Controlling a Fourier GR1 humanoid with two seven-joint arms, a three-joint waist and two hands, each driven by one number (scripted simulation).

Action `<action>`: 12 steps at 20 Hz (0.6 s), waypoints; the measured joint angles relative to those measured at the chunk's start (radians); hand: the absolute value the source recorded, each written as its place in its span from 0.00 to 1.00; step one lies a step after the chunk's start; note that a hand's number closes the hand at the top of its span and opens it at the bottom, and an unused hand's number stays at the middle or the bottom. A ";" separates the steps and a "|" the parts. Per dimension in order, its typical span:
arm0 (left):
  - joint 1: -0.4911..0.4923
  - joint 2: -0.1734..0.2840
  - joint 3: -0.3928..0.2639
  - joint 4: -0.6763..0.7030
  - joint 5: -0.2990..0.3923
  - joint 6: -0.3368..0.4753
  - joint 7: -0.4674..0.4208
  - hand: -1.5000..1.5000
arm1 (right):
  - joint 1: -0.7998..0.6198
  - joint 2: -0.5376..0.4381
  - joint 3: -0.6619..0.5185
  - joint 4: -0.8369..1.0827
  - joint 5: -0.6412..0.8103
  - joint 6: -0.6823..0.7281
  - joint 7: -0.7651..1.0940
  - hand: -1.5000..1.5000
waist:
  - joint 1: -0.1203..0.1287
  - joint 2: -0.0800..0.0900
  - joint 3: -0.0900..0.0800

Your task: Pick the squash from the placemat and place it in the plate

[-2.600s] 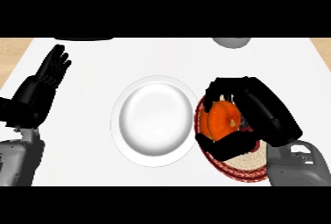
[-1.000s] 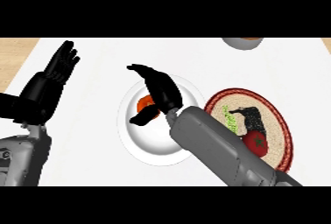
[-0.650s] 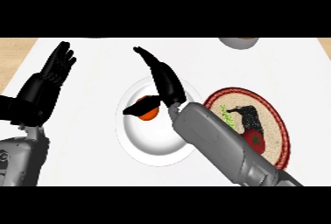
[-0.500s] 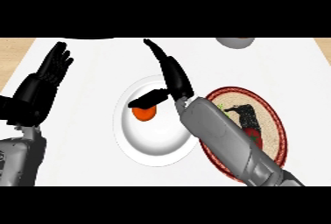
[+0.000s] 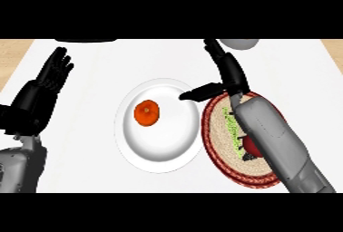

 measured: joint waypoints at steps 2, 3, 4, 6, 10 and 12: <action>0.003 -0.011 -0.007 0.000 -0.010 0.006 -0.006 0.50 | 0.023 -0.047 -0.037 -0.008 -0.014 0.056 -0.030 0.00 | -0.001 0.000 0.000; -0.006 -0.008 0.000 0.020 -0.012 0.003 -0.018 0.50 | 0.030 -0.059 -0.048 -0.015 -0.012 0.077 -0.035 0.00 | -0.002 0.000 0.000; -0.001 -0.010 -0.003 0.022 -0.017 0.003 -0.026 0.50 | 0.045 -0.084 -0.064 -0.010 -0.018 0.113 -0.057 0.00 | -0.001 0.000 0.000; -0.001 -0.005 0.006 0.029 -0.012 -0.008 -0.031 0.50 | 0.052 -0.125 -0.101 0.004 -0.030 0.174 -0.083 0.00 | 0.000 0.001 0.000; -0.025 0.000 0.023 0.040 0.001 -0.016 -0.016 0.50 | 0.090 -0.207 -0.160 0.030 -0.037 0.279 -0.143 0.00 | 0.000 0.001 0.000; -0.017 0.003 0.030 0.043 0.002 -0.024 -0.030 0.50 | 0.097 -0.234 -0.189 0.049 -0.038 0.324 -0.164 0.00 | 0.001 0.001 0.000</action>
